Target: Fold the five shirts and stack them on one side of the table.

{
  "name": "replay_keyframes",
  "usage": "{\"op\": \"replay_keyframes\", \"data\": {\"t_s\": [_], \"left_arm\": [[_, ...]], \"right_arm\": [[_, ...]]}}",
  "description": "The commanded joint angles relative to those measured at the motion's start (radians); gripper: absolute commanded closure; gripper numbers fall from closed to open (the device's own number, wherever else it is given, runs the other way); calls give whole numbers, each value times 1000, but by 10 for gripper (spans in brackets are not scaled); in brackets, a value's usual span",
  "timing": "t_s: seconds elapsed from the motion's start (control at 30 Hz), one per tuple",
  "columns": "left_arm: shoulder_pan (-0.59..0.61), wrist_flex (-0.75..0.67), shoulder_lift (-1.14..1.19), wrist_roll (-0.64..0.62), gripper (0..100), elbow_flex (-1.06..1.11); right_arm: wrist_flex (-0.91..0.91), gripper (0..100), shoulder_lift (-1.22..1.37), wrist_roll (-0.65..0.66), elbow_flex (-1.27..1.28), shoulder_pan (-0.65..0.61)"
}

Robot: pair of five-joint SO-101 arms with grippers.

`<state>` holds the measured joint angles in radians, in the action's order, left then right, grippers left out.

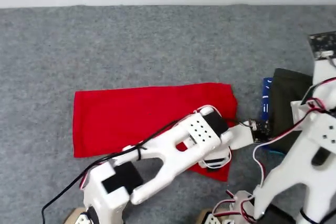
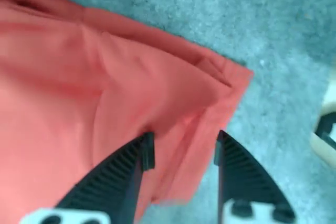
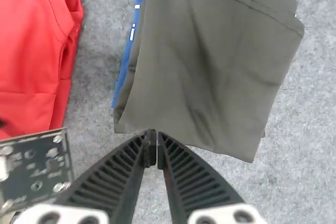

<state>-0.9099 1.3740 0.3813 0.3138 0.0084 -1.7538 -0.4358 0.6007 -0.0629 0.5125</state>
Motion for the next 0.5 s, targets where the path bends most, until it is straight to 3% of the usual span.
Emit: {"op": "replay_keyframes", "data": {"t_s": [0.0,0.27,0.47], "left_arm": [[2,-43,25,3,813,-16],[9,-77,46,12,987,-18],[12,17,46,29,985,-87]], "right_arm": [[-39,983,-45,9,-6,12],[-39,983,-45,3,-6,38],[-39,983,-45,2,-6,38]]}}
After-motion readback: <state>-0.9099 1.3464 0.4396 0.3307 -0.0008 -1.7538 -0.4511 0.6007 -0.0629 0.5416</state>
